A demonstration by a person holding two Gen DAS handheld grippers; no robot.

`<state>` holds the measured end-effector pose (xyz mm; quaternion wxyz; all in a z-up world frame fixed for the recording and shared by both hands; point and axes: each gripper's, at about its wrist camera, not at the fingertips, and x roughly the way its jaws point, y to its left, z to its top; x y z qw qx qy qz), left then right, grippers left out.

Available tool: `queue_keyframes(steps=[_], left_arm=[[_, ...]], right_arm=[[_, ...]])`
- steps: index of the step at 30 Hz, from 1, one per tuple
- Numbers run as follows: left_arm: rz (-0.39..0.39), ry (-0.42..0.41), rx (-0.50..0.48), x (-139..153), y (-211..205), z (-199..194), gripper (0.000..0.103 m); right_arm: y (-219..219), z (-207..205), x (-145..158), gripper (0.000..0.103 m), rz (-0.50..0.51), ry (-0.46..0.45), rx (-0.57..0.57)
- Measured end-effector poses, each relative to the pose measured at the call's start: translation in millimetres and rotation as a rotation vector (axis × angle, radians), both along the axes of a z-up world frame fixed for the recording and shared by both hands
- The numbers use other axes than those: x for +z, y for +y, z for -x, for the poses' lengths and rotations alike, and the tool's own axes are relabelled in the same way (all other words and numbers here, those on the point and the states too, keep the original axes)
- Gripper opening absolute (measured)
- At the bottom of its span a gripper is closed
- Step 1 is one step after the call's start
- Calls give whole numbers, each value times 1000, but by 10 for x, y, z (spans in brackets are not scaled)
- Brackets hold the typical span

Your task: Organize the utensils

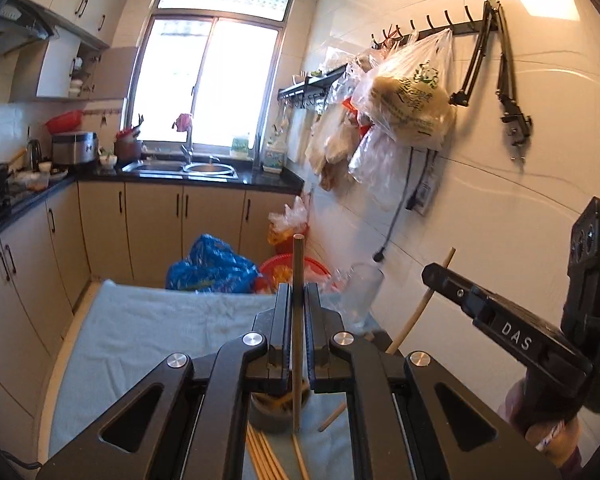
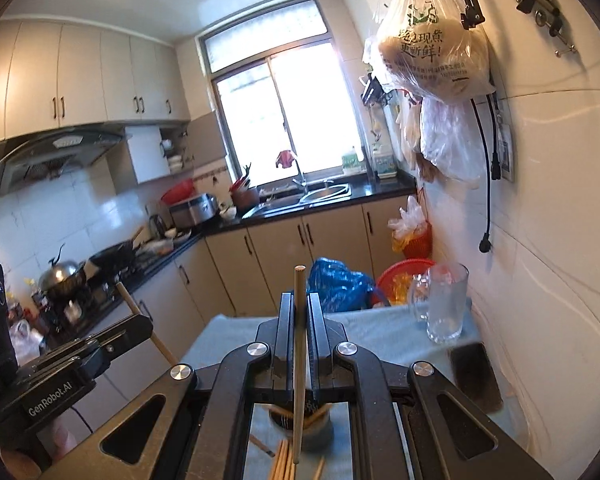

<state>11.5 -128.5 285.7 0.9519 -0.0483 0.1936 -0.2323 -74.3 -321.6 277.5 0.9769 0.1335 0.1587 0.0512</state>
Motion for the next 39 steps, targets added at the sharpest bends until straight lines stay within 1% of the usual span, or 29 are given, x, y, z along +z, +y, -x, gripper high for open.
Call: queue_keyframes(steps=[4, 7, 14, 16, 17, 19, 20, 21, 22, 23, 24, 25, 26, 31, 35, 39], left_arm=[[-23, 17, 6, -68, -162, -287, 6], [-51, 38, 17, -207, -258, -458, 5], [-105, 112, 30, -526, -366, -715, 6], [-108, 114, 34, -566, -362, -718, 6], [-109, 113, 36, -576, -357, -712, 6], [-112, 112, 29, -586, -351, -687, 11], [-109, 110, 29, -581, -344, -674, 19], [-105, 105, 33, -570, -329, -651, 28], [-101, 100, 37, -558, -307, -624, 31], [-96, 94, 40, -540, -287, -592, 34], [-93, 88, 39, -520, -263, -559, 34], [-91, 84, 39, -500, -233, -525, 34], [-90, 79, 39, -476, -213, -487, 35], [-79, 51, 44, -354, -87, -266, 37], [-67, 35, 36, -278, 71, 17, 43], [-54, 34, 38, -289, 269, 334, 48]], right_arm=[[-36, -269, -55, 7, -28, -16, -30], [-88, -442, -150, 7, -54, -14, -46], [-23, -700, -493, 7, -28, 66, -26], [17, -749, -585, 7, -7, 91, -18], [20, -762, -613, 7, -3, 97, -16], [28, -796, -680, 8, 1, 112, -11], [24, -816, -707, 8, 0, 120, -8], [20, -833, -727, 11, -2, 128, -5], [11, -849, -740, 14, -3, 135, -5], [-1, -855, -744, 23, -3, 137, -6], [-10, -850, -747, 32, -4, 136, -6], [-18, -839, -738, 35, -1, 132, -8], [-26, -819, -723, 37, 5, 129, -12], [-37, -657, -626, 41, 13, 118, -18], [-38, -415, -527, 48, 31, 103, -19], [-43, -121, -501, 58, 50, 108, -23]])
